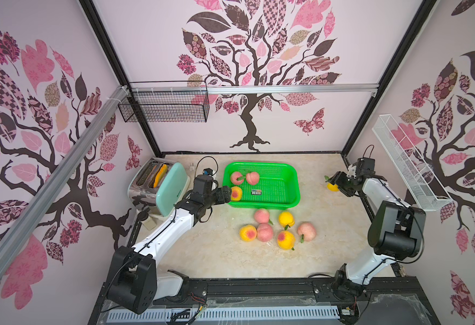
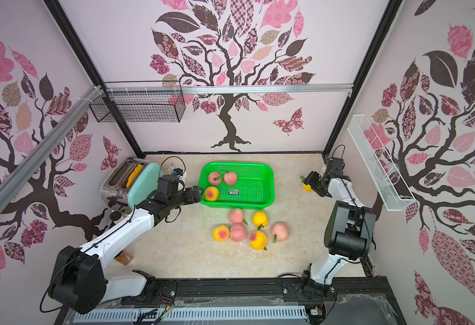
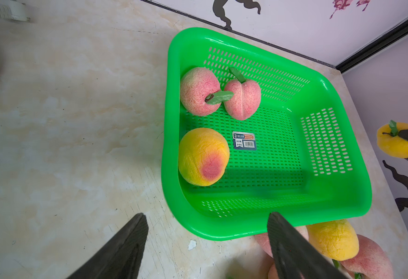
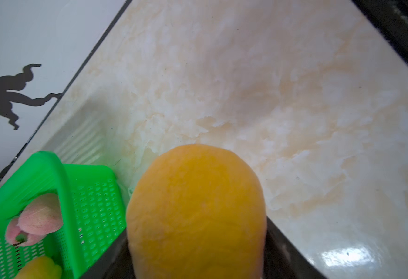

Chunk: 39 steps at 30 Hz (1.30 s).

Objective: Put the peaches into the basket
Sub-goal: Pick up the peach from the center of the board, then place the peach in the basket.

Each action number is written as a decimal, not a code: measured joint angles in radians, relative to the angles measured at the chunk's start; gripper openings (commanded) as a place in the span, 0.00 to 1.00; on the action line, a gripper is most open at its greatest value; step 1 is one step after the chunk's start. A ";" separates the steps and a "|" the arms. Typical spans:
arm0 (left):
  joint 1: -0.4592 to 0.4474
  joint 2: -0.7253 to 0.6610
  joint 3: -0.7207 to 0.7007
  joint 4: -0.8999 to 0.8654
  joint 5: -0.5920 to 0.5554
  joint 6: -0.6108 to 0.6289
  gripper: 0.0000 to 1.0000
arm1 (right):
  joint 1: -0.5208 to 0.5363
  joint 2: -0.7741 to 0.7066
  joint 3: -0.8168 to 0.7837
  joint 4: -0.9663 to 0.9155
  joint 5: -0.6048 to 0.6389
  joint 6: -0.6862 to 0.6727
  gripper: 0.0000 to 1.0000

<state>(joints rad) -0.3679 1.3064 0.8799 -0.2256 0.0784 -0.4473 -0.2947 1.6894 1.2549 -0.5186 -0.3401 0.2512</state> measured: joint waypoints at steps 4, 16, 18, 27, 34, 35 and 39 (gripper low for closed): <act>0.000 0.000 0.000 -0.004 -0.007 0.002 0.82 | 0.026 -0.021 0.030 -0.032 -0.060 -0.005 0.69; 0.000 0.000 0.000 -0.003 -0.010 0.001 0.82 | 0.272 -0.042 0.187 -0.064 -0.247 -0.007 0.66; 0.000 0.000 0.000 -0.005 -0.013 0.002 0.82 | 0.308 -0.021 0.206 -0.062 -0.283 -0.002 0.65; 0.000 0.000 0.000 -0.013 -0.014 0.002 0.82 | 0.460 0.097 0.257 -0.033 -0.310 0.039 0.65; 0.000 0.001 0.000 -0.026 -0.014 0.002 0.82 | 0.528 0.216 0.384 -0.013 -0.269 0.073 0.65; 0.000 0.001 0.000 -0.030 -0.014 0.002 0.82 | 0.532 0.242 0.409 -0.016 -0.257 0.079 0.65; 0.000 0.001 0.000 -0.031 -0.014 0.002 0.82 | 0.535 0.326 0.484 -0.034 -0.203 0.089 0.65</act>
<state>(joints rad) -0.3679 1.3071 0.8799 -0.2562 0.0647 -0.4458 0.2401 2.0155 1.7386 -0.5522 -0.5430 0.3405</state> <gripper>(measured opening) 0.816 0.672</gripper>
